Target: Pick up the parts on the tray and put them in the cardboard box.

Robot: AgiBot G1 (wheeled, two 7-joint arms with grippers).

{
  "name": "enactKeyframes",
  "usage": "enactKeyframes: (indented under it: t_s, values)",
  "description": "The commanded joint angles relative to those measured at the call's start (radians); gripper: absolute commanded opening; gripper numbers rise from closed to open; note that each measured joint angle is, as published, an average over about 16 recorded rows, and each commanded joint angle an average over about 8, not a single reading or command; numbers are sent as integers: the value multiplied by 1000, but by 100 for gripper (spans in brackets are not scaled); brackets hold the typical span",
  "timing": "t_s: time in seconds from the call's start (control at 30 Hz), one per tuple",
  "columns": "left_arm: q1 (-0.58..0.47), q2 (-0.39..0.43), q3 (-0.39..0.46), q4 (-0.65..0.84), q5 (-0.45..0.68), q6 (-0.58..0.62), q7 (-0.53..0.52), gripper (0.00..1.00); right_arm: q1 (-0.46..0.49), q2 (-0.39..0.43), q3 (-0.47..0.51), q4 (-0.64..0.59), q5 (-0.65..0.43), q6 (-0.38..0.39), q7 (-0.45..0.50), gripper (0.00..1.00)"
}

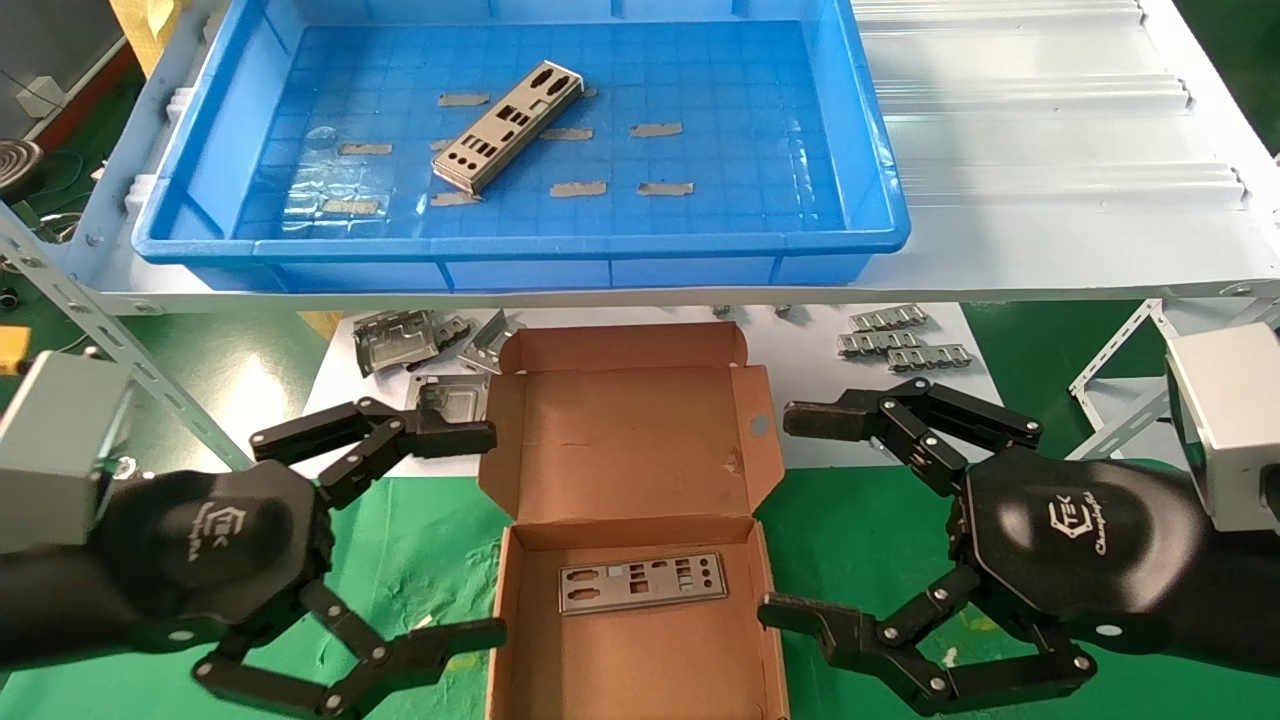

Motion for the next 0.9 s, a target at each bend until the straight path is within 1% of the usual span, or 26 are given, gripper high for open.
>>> enactKeyframes:
  t_s: [0.03,0.23,0.4,0.9]
  values:
    - [13,-17,-15,-29,-11,-2,-18,100,0,0,0,0,0,0,0,100]
    - [41,-55,-48,-92,-35,-5,-55,100,0,0,0,0,0,0,0,100]
    - [52,-69,-61,-115,-45,-6,-65,100,0,0,0,0,0,0,0,100]
    - [43,-58,-51,-95,-37,-6,-58,100,0,0,0,0,0,0,0,100]
